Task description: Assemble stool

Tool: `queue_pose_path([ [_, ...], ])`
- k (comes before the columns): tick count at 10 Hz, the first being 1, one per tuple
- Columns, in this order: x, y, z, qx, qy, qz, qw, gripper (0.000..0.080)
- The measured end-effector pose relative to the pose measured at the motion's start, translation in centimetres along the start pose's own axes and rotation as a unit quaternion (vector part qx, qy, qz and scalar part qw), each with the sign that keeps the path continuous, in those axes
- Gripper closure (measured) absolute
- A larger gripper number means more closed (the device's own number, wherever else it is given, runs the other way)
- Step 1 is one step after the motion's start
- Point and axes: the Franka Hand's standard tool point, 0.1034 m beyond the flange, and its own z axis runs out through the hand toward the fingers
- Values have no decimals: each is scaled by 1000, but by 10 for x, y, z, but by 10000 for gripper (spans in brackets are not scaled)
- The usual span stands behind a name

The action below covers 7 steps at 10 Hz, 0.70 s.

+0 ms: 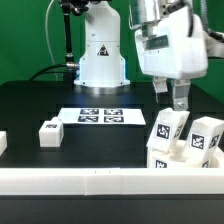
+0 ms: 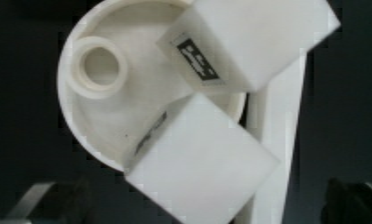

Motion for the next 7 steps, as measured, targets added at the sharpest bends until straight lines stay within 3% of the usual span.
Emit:
queue_pose_path([
  [5, 0, 0, 0, 0, 1, -148, 989, 151],
  [7, -2, 0, 0, -9, 14, -278, 960, 151],
])
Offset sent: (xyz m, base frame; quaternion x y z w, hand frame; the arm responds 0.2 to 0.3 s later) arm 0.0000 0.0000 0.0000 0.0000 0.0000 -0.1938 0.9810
